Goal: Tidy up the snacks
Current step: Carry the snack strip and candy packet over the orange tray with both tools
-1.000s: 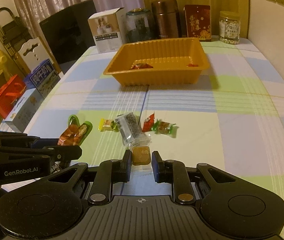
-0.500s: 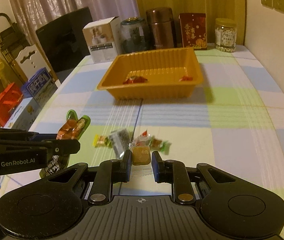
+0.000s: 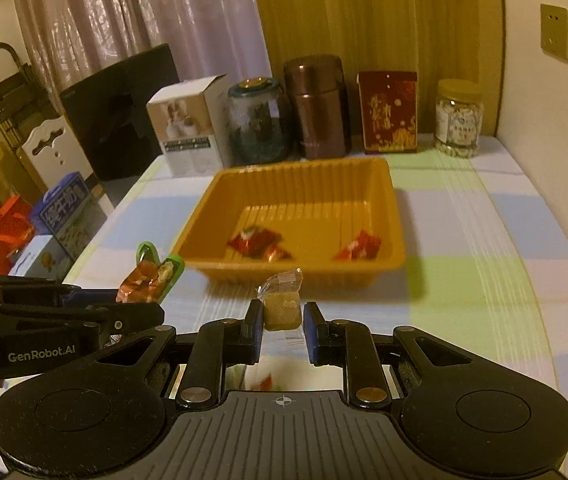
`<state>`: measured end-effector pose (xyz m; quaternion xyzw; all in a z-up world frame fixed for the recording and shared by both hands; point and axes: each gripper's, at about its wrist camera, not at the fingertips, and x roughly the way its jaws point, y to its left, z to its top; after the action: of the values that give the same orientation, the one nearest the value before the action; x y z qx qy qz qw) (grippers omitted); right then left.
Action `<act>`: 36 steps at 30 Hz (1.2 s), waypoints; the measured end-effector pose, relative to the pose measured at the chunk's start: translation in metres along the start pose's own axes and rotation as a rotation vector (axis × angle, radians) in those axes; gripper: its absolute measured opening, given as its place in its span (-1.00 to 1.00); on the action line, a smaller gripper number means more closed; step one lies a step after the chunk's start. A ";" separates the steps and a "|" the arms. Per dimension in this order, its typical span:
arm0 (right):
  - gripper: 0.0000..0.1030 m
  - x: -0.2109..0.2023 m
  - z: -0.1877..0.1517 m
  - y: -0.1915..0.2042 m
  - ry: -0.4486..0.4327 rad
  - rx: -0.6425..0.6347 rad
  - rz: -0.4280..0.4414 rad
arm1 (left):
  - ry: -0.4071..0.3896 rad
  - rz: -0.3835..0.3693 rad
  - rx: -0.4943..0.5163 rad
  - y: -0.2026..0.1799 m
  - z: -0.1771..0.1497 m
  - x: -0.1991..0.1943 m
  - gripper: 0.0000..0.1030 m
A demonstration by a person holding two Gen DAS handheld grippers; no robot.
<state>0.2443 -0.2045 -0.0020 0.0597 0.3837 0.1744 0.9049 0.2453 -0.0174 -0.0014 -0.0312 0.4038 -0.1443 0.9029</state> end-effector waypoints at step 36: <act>-0.58 0.127 0.068 -0.053 0.008 0.126 -0.038 | -0.018 0.053 -0.052 0.046 0.089 0.124 -0.49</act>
<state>0.3890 -0.2065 -0.0527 0.1086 0.3986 0.1329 0.9009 0.4000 -0.0137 -0.0392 -0.0452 0.4000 -0.1092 0.9088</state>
